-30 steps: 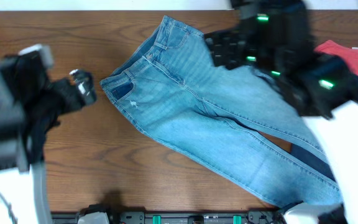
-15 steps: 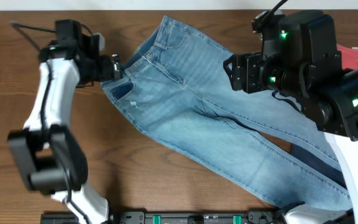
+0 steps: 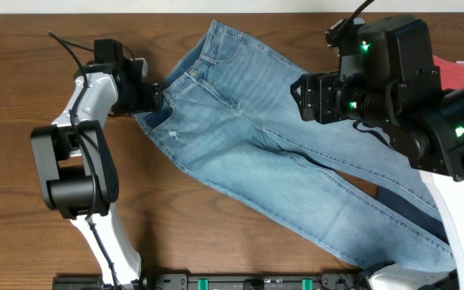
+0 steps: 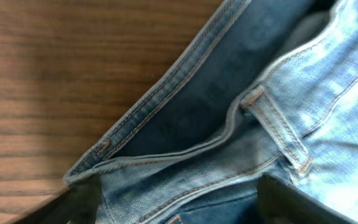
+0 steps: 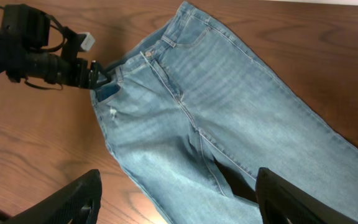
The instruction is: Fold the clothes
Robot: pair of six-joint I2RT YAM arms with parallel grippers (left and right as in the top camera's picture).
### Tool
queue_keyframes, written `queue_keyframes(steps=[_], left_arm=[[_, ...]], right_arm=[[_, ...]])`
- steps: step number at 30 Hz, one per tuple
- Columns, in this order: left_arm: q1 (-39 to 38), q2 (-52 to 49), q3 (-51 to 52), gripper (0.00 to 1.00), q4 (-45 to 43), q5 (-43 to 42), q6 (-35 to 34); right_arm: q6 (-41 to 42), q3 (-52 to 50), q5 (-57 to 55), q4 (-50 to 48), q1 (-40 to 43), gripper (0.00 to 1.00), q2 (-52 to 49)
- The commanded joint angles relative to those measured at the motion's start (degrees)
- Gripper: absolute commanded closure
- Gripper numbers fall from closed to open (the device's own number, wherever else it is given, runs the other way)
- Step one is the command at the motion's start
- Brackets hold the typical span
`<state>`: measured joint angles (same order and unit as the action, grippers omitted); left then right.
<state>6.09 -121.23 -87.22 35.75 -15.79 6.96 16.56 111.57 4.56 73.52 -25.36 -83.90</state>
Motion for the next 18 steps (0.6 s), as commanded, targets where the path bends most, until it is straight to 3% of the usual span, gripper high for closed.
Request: queue_keyframes(steps=[1,5,6,12,18], left_arm=[[0.0,-2.0,0.1,0.46,0.8,3.4,0.9],[0.4,-3.1,0.1,0.86,3.2,8.7,-1.1],[0.8,-3.1,0.1,0.91,3.8,10.6,-2.9],[8.8,-0.7,0.1,0.94,9.4,23.7,-16.6],[26.6,2.2,0.1,0.94,16.4,23.7,-28.8]], right_arm=[[0.8,0.0,-0.3,0.0,0.3,0.23,-0.7],[0.8,0.0,-0.3,0.0,0.3,0.23,-0.7],[0.8,0.0,-0.3,0.0,0.3,0.24,-0.7],[0.8,0.0,-1.4,0.1,0.3,0.24,-0.7],[0.8,0.0,-1.6,0.2,0.3,0.24,-0.7]])
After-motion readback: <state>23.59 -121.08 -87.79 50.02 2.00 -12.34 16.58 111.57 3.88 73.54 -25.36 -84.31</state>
